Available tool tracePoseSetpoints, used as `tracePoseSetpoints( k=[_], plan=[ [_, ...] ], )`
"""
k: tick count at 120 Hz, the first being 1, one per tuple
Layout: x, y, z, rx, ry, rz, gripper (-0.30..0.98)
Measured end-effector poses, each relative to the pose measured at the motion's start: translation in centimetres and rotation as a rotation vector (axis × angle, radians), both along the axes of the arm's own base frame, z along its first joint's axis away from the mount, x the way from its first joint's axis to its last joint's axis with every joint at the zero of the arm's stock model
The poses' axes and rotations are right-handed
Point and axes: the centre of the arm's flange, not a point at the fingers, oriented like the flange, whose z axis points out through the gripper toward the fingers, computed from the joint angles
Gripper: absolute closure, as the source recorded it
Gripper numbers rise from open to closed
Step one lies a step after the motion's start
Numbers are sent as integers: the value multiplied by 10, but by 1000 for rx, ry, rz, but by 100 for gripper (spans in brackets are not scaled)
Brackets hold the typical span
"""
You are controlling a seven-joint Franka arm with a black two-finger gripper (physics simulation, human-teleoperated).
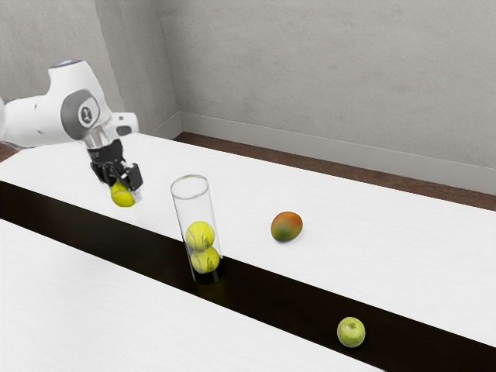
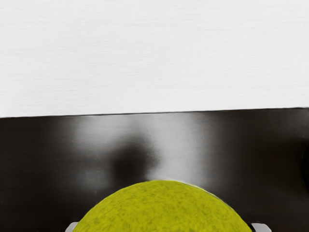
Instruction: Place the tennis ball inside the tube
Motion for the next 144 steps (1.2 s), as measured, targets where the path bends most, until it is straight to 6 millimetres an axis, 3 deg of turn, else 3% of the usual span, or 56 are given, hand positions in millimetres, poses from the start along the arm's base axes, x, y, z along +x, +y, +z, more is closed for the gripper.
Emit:
tracePoseSetpoints(
  k=[8, 22, 29, 43, 62, 71, 130, 144],
  plan=[
    [-3, -17, 39, 22, -24, -16, 45],
    [10, -52, 102, 69, -60, -50, 45],
    [16, -69, 123, 83, -65, -57, 45],
    [23, -102, 141, 88, -47, -60, 45],
    [20, -162, 148, 74, 2, -65, 45],
    [16, -179, 150, 68, 19, -46, 45],
    [19, -191, 117, 58, 109, 153, 43],
    [21, -199, 113, 30, 114, 183, 31]
  ],
)
